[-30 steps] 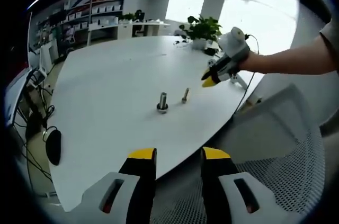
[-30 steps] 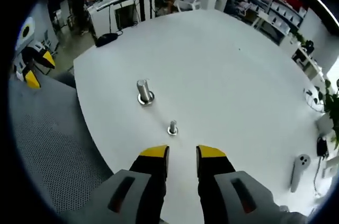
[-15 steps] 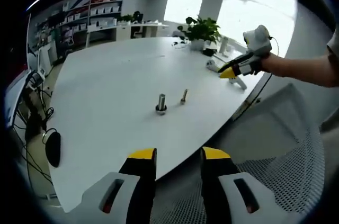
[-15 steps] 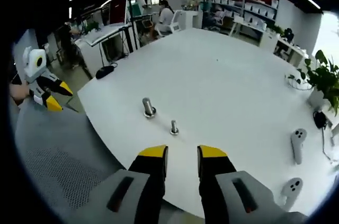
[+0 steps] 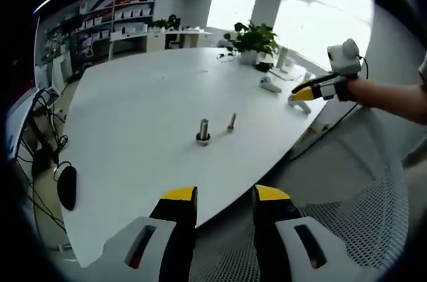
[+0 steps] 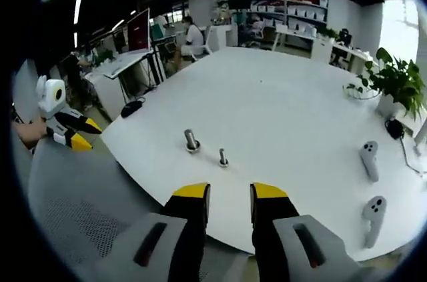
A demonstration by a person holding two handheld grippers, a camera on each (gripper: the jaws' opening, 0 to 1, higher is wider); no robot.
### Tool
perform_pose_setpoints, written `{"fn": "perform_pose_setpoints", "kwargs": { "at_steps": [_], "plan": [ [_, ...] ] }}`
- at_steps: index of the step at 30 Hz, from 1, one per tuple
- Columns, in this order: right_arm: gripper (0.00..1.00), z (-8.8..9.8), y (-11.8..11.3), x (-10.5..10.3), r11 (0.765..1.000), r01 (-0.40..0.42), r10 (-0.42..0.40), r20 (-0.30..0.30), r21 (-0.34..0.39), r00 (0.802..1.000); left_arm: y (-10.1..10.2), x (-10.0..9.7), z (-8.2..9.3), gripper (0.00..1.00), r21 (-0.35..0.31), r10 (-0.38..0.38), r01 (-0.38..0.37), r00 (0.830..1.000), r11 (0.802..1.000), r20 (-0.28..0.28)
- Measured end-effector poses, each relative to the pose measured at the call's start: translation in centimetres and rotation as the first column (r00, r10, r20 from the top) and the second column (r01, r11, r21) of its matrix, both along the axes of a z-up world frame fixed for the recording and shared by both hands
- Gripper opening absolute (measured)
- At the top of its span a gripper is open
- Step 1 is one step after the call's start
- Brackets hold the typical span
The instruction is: Place the washer onto the threaded stud by aligning its center hole with the stud, sliding it down to the base, and recovering from edge contact or off-axis alignment until the washer reaches the visible bottom stop.
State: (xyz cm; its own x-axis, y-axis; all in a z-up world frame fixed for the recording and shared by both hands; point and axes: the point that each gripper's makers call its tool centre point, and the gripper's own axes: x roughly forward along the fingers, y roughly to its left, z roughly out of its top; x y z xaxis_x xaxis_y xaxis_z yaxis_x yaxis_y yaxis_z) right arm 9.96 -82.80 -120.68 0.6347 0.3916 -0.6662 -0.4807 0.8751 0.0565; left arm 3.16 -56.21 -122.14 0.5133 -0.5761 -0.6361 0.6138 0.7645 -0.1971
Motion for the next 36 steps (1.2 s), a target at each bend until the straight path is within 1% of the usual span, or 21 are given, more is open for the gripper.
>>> {"fn": "perform_pose_setpoints", "kwargs": {
  "at_steps": [2, 3, 7, 10, 12, 14, 15, 16, 17, 19, 23, 26, 29, 33, 34, 36],
  "plan": [
    [0.26, 0.2, 0.1, -0.2, 0.999, 0.029, -0.029, 0.003, 0.04, 1.0, 0.0, 0.0, 0.0, 0.31, 0.0, -0.001, 0.001, 1.0, 1.0, 0.0],
    [0.26, 0.2, 0.1, -0.2, 0.998, 0.032, -0.032, 0.007, 0.047, 0.999, 0.0, 0.0, 0.0, 0.31, 0.001, -0.001, 0.001, 1.0, 1.0, -0.001],
    [0.26, 0.7, 0.1, -0.8, 0.997, 0.054, -0.057, 0.042, 0.051, 0.998, 0.0, 0.0, -0.1, 0.31, 0.002, 0.001, -0.001, 1.0, 1.0, -0.005],
    [0.27, 0.8, 0.0, -1.3, 0.996, 0.07, -0.073, 0.052, 0.06, 0.996, 0.0, 0.0, 0.0, 0.31, -0.002, 0.001, -0.001, 1.0, 1.0, -0.005],
    [0.29, 0.7, -0.3, -1.3, 0.997, 0.071, -0.073, 0.082, 0.03, 0.994, 0.0, 0.0, 0.0, 0.31, -0.004, -0.003, 0.003, 1.0, 1.0, -0.001],
    [0.29, 0.7, -0.4, -1.2, 0.996, 0.078, -0.081, 0.086, 0.032, 0.993, -0.1, -0.1, 0.0, 0.31, -0.008, -0.003, 0.003, 1.0, 1.0, -0.005],
    [0.29, 1.0, -0.8, -0.8, 0.994, 0.096, -0.1, 0.101, 0.046, 0.99, -0.1, -0.1, 0.0, 0.31, -0.008, -0.003, 0.003, 1.0, 1.0, -0.008],
    [0.29, 1.0, -0.8, -0.8, 0.994, 0.099, -0.104, 0.103, 0.052, 0.989, -0.1, -0.1, 0.0, 0.31, -0.01, -0.004, 0.004, 1.0, 1.0, -0.009],
    [0.29, 0.9, -0.7, -0.9, 0.993, 0.1, -0.105, 0.095, 0.063, 0.99, -0.1, -0.1, 0.0, 0.31, -0.011, -0.005, 0.005, 1.0, 1.0, -0.01],
    [0.29, 0.5, -0.5, -1.2, 0.995, 0.084, -0.088, 0.081, 0.05, 0.993, -0.2, -0.1, 0.0, 0.31, -0.011, -0.007, 0.007, 1.0, 1.0, -0.01],
    [0.29, 0.4, -0.2, -1.2, 0.996, 0.062, -0.067, 0.083, 0.06, 0.994, -0.3, -0.1, 0.1, 0.31, -0.015, -0.009, 0.009, 1.0, 1.0, -0.007],
    [0.31, 0.2, -0.5, -1.2, 0.996, 0.073, -0.077, 0.077, 0.059, 0.994, -0.3, -0.1, 0.0, 0.3, -0.014, -0.007, 0.007, 1.0, 1.0, -0.008],
    [0.31, 0.2, -0.4, -1.3, 0.994, 0.082, -0.087, 0.069, 0.073, 0.994, -0.4, -0.2, -0.1, 0.3, -0.012, -0.008, 0.008, 1.0, 1.0, -0.016],
    [0.3, 0.0, -0.4, -1.3, 0.997, 0.066, -0.07, 0.073, 0.047, 0.995, -0.6, -0.2, 0.0, 0.3, -0.015, -0.019, 0.019, 1.0, 1.0, -0.012],
    [0.3, -0.1, -0.4, -1.4, 0.997, 0.065, -0.069, 0.07, 0.048, 0.995, -0.6, -0.2, 0.0, 0.3, -0.014, -0.019, 0.019, 1.0, 1.0, -0.012],
    [0.31, -0.5, -0.4, -1.5, 0.996, 0.07, -0.073, 0.041, 0.057, 0.997, -0.6, -0.2, 0.0, 0.3, -0.013, -0.013, 0.013, 1.0, 1.0, -0.011]
  ]
}}
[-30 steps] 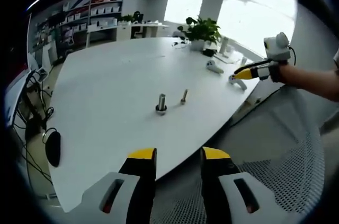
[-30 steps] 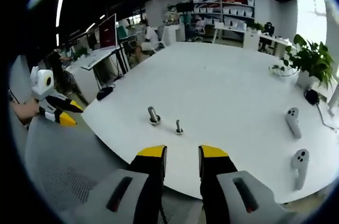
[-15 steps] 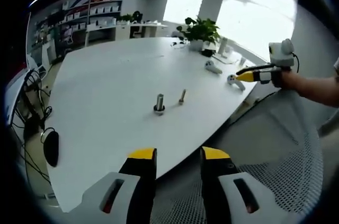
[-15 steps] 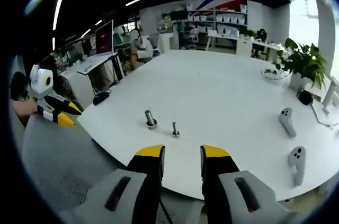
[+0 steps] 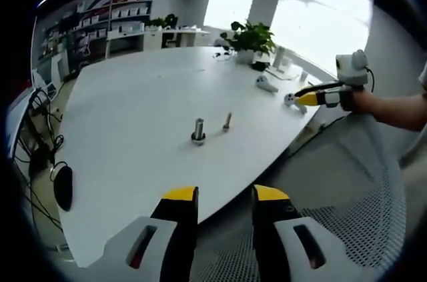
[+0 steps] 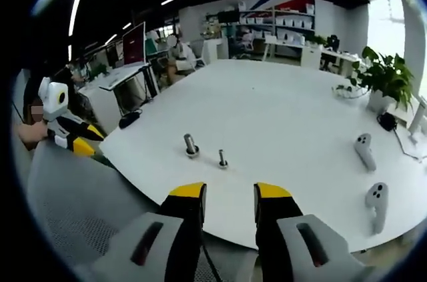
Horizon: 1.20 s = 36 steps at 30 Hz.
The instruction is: Place the washer onto the threaded stud by aligning its center hole with the stud, sliding it down to the base, and recovering from edge contact or off-axis alignment until the washer reaches the visible bottom stop.
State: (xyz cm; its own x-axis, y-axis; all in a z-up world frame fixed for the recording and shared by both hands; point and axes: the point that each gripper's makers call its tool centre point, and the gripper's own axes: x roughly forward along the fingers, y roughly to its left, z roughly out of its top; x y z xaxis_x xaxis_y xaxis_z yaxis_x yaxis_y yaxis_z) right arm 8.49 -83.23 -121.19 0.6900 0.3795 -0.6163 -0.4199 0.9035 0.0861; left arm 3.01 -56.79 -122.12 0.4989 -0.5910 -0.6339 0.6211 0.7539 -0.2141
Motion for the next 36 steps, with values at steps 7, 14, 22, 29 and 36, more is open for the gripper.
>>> {"fn": "perform_pose_setpoints", "kwargs": {
  "at_steps": [7, 14, 22, 29, 36],
  "plan": [
    [0.31, 0.2, 0.0, 0.0, 1.0, -0.001, 0.001, 0.011, 0.009, 1.0, 0.0, 0.0, 0.0, 0.29, 0.0, 0.006, -0.006, 1.0, 1.0, -0.002],
    [0.31, -0.1, 0.0, -0.2, 1.0, -0.008, 0.008, -0.001, -0.007, 1.0, 0.1, 0.0, -0.2, 0.29, 0.009, 0.01, -0.01, 1.0, 1.0, -0.007],
    [0.31, -0.3, 0.0, -0.2, 1.0, -0.007, 0.007, -0.011, -0.006, 1.0, 0.0, 0.1, 0.0, 0.28, 0.004, 0.006, -0.006, 1.0, 1.0, 0.0],
    [0.31, -0.5, 0.0, -0.2, 1.0, -0.008, 0.008, -0.021, -0.008, 1.0, 0.1, 0.1, -0.1, 0.27, 0.005, 0.006, -0.006, 1.0, 1.0, -0.004],
    [0.31, -0.8, -0.1, -0.3, 1.0, -0.005, 0.004, -0.038, -0.02, 0.999, 0.0, 0.2, 0.1, 0.27, -0.004, 0.006, -0.006, 1.0, 1.0, 0.004]
  ]
}}
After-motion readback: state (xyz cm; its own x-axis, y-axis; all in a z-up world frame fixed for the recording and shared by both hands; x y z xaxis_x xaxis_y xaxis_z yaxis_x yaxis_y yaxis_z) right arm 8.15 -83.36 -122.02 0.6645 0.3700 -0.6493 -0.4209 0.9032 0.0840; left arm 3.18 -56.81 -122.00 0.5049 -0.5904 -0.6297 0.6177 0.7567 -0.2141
